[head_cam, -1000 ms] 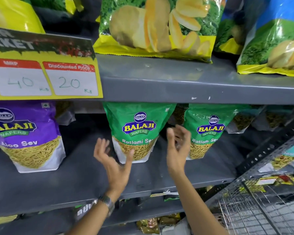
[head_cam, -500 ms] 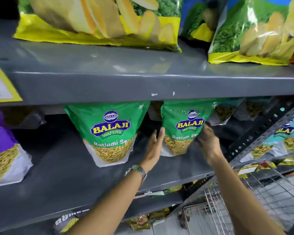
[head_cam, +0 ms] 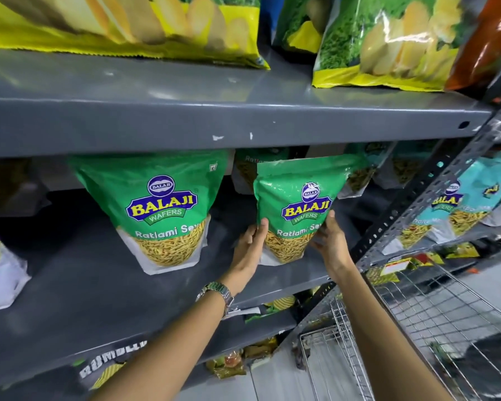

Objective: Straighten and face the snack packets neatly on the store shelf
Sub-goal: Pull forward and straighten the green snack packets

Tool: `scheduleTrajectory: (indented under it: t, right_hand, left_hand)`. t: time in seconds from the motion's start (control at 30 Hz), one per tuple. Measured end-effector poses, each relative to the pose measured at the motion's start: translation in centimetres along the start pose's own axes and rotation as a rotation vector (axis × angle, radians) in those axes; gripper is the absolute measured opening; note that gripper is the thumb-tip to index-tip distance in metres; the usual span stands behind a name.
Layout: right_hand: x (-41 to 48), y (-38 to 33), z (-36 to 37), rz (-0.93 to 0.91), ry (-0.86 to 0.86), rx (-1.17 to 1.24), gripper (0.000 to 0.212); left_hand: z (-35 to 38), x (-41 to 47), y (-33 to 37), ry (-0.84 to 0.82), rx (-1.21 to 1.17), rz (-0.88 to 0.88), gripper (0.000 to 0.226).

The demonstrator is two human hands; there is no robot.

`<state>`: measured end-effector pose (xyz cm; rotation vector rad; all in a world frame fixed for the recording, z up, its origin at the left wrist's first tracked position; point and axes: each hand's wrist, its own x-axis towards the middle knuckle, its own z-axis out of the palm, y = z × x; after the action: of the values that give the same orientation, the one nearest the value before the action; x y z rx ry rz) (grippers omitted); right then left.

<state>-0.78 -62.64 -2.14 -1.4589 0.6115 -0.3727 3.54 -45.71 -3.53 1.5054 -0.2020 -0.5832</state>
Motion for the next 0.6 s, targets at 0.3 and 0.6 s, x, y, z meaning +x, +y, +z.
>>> scheduleTrajectory:
  t: [0.3, 0.6]
  right_hand:
    - [-3.8, 0.4, -1.8, -0.040, 0.016, -0.015, 0.046]
    - [-4.2, 0.5, -1.6, -0.035, 0.066, -0.021, 0.048]
  left_hand:
    - [1.8, -2.9, -1.0, -0.001, 0.087, 0.009, 0.102]
    - [1.9, -3.2, -1.5, 0.018, 0.078, 0.023, 0.085]
